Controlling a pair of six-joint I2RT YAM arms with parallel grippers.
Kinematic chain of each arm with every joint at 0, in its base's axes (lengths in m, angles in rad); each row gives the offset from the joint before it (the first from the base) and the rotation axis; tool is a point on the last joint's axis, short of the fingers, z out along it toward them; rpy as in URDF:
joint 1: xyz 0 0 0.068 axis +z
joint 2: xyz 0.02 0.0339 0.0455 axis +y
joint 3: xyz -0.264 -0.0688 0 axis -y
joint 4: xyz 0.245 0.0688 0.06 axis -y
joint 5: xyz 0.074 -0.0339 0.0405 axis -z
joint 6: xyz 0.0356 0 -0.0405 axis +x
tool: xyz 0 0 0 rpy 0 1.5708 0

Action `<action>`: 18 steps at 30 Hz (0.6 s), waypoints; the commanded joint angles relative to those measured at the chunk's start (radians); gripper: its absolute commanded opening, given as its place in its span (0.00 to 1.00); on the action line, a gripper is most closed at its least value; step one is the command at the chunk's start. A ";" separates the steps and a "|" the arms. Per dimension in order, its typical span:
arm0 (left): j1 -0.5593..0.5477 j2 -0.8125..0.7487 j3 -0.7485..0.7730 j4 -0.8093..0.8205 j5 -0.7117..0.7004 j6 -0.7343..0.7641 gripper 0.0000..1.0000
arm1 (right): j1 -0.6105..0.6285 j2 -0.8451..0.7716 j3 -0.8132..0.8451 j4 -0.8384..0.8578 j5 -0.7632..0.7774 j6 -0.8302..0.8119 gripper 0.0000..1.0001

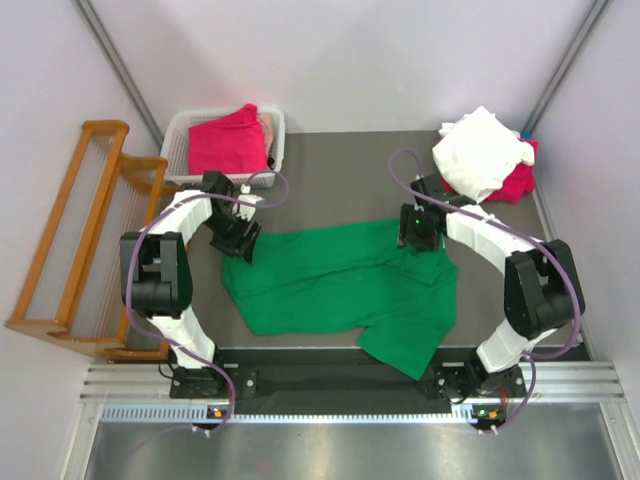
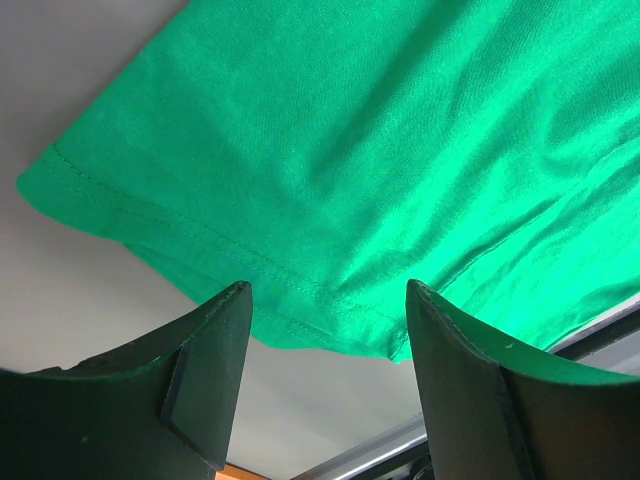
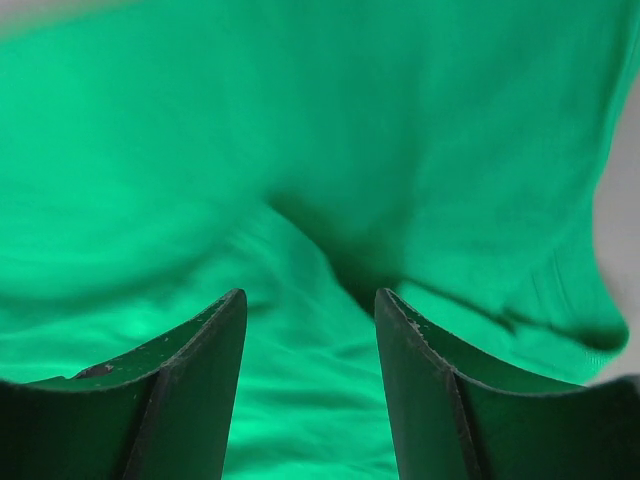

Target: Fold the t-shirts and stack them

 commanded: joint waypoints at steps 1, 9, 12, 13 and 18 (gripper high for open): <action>0.005 -0.047 0.037 -0.017 0.020 0.002 0.68 | -0.001 -0.022 -0.047 0.005 -0.013 -0.006 0.54; 0.005 -0.054 0.030 -0.020 0.022 0.001 0.68 | 0.002 0.014 0.001 0.002 -0.013 -0.013 0.54; 0.005 -0.054 0.025 -0.014 0.019 0.002 0.68 | 0.007 0.012 0.001 0.001 -0.015 -0.012 0.53; 0.005 -0.056 0.023 -0.014 0.019 0.004 0.68 | 0.008 0.009 -0.005 0.001 -0.016 -0.010 0.53; 0.005 -0.047 0.026 -0.012 0.008 0.007 0.68 | 0.047 -0.035 -0.038 -0.024 -0.016 -0.004 0.53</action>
